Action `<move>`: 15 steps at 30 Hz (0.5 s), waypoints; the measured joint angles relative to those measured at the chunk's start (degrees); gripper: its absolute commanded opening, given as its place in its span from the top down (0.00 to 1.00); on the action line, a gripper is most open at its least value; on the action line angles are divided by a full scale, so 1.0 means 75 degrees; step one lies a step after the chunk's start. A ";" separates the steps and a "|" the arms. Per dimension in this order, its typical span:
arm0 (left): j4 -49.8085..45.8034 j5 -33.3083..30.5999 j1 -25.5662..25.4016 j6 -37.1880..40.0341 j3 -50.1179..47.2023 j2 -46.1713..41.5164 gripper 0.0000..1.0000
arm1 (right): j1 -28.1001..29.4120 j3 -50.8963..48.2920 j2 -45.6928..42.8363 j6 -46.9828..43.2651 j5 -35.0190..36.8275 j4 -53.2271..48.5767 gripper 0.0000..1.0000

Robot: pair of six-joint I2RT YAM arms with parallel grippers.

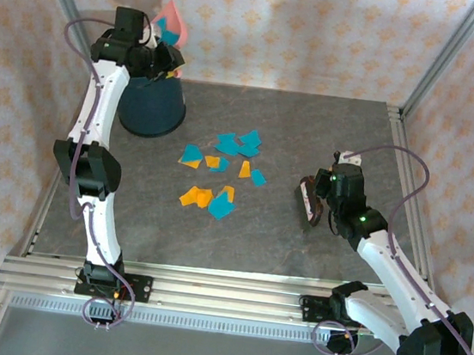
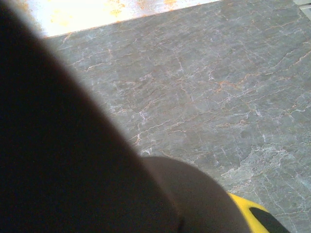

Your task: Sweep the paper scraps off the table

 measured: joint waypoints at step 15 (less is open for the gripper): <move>0.2145 0.0338 0.0152 -0.1664 -0.1480 -0.0318 1.00 | 0.0000 0.0000 -0.0058 0.0058 -0.0082 -0.0061 1.00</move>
